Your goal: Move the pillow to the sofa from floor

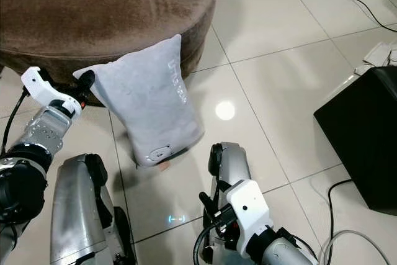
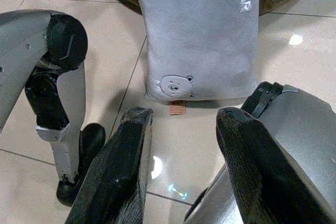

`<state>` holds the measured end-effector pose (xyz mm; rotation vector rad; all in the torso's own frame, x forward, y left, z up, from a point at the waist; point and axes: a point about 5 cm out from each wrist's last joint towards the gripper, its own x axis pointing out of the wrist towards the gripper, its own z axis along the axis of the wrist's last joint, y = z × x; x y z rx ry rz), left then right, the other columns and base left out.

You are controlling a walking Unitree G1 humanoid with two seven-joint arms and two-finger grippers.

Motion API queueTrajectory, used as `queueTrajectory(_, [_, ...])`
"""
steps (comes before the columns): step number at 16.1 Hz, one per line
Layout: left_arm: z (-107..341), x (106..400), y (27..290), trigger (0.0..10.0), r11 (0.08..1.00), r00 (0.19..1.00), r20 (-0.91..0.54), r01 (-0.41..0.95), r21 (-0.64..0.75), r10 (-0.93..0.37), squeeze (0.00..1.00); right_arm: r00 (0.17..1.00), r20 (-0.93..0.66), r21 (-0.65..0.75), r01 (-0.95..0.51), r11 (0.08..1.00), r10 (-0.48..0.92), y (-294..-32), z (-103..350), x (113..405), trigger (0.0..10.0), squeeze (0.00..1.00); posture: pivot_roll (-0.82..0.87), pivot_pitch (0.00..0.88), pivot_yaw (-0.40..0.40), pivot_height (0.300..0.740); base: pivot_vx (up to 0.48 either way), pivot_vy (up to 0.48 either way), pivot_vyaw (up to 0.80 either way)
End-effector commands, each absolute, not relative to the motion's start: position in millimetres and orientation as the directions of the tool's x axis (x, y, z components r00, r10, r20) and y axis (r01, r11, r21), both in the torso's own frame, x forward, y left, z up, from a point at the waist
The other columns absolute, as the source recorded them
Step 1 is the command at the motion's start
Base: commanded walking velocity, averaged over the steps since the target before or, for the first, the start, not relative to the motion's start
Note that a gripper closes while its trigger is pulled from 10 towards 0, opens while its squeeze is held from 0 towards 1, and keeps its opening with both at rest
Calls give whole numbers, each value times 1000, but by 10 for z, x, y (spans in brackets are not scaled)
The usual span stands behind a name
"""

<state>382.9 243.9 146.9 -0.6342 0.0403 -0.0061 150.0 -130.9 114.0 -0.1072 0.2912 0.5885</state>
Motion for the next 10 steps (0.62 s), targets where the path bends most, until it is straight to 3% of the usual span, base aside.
queueTrajectory(1, [1468,3825,2458,4392,807,999,-42,-17,-590,-10,0,787,-310,-6,-563,827,533,-1306,1147,1464,10000,0,-152,297,-59,419,0,0,0])
queueTrajectory(7, [1464,3821,2462,0,801,999,-38,-16,-598,-8,0,785,-310,-4,-565,825,536,-1304,1144,1468,10000,0,-148,299,-60,419,0,0,0])
queueTrajectory(10, [1456,3813,2481,0,799,999,-39,-24,-600,1,0,784,-311,-3,-566,825,537,-1305,1141,1468,10000,0,-147,298,-60,419,0,0,0])
